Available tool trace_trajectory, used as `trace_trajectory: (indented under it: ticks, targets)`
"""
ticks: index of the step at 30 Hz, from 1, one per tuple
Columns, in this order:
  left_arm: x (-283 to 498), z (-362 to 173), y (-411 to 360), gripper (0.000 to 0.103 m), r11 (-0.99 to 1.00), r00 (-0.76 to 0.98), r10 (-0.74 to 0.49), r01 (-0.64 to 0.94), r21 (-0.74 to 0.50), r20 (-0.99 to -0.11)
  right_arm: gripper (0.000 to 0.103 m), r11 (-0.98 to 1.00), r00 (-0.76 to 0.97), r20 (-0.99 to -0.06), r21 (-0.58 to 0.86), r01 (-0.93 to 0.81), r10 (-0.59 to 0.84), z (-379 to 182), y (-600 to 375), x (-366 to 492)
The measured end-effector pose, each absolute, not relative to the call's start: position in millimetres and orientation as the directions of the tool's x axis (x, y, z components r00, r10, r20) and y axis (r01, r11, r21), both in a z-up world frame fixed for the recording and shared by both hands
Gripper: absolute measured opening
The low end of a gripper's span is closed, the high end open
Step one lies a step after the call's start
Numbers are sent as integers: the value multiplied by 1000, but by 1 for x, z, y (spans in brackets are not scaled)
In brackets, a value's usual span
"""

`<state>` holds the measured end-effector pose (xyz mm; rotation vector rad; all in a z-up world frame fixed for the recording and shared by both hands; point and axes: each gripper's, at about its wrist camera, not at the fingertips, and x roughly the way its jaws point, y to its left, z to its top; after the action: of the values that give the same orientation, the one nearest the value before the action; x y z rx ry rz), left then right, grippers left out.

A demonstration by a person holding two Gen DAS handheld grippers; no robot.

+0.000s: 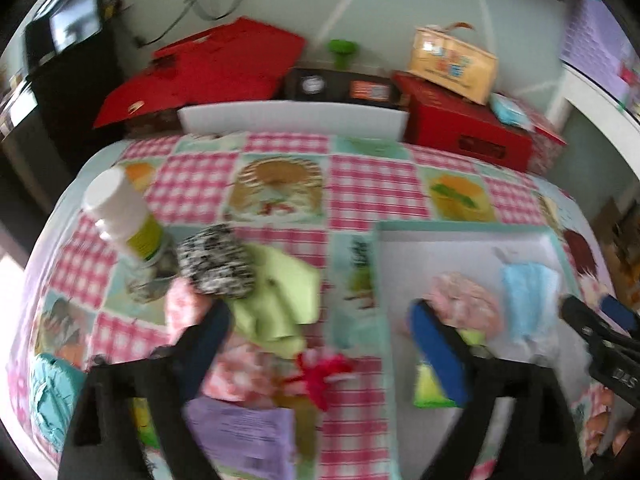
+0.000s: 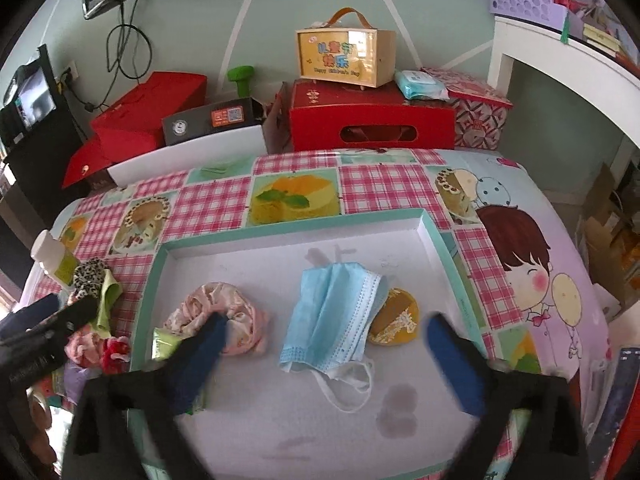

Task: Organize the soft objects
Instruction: 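Open the right tool to drop the blue mask into the tray, then open the left tool to drop the green tissue pack into the tray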

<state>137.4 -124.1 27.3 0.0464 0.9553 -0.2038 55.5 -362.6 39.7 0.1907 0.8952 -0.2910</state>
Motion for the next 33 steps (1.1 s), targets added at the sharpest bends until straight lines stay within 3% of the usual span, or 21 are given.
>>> trace_trajectory:
  ticks: [4, 13, 33]
  targets:
    - [145, 21, -103, 103, 994, 564, -82, 102, -29, -822, 103, 936, 588, -789, 51, 349, -176, 39, -367, 54]
    - [147, 24, -82, 103, 996, 592, -81, 28, -80, -802, 103, 934, 624, -772, 123, 335, -122, 40, -364, 55]
    - [121, 51, -40, 103, 986, 642, -77, -63, -153, -763, 103, 981, 666, -738, 190, 43, 114, 40, -274, 75]
